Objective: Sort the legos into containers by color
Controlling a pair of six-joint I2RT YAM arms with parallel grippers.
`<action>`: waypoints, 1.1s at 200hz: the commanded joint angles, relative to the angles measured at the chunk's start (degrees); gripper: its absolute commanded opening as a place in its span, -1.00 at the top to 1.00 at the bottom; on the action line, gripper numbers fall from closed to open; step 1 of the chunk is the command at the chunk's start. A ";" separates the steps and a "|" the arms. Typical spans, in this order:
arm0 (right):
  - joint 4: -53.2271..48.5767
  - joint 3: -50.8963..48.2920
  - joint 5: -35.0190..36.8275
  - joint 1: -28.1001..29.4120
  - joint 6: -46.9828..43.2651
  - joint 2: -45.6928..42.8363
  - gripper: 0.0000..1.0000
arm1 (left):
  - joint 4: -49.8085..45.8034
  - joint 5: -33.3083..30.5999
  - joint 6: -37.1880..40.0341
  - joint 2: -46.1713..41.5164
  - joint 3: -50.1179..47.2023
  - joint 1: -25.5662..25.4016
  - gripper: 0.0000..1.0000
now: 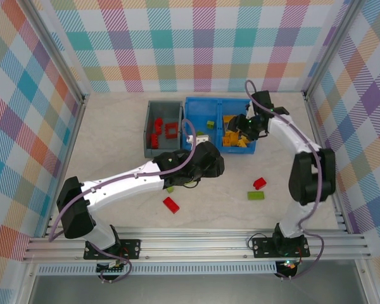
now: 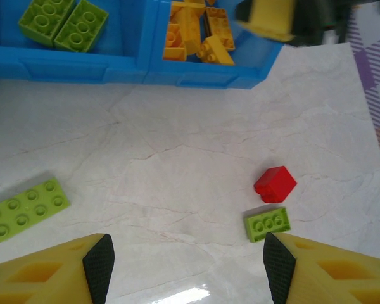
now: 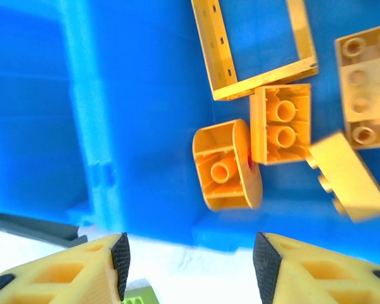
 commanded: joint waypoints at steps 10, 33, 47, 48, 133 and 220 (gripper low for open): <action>-1.26 -6.04 5.94 1.09 -2.79 -15.52 -0.16 | -3.57 -1.40 -3.27 -1.60 -1.60 -1.53 -0.31; -2.73 -12.00 6.81 4.34 -4.79 -24.97 -0.19 | -7.19 -2.92 -4.57 -2.15 -2.89 -3.63 -0.30; -5.23 -14.71 7.14 7.64 -5.54 -29.58 -0.21 | -12.66 -5.13 -7.07 -3.35 -4.33 -4.54 -0.30; -5.41 -14.82 7.15 7.96 -5.52 -29.85 -0.21 | -13.03 -5.27 -7.30 -3.49 -4.50 -4.55 -0.30; -2.12 -29.55 4.74 39.69 -6.66 -46.43 -0.39 | -18.18 -5.60 -34.79 -20.42 -28.92 -4.60 -0.39; 2.49 -32.33 5.82 48.14 -5.42 -46.08 -0.37 | -4.97 1.63 -45.14 -9.87 -33.11 -0.66 -0.57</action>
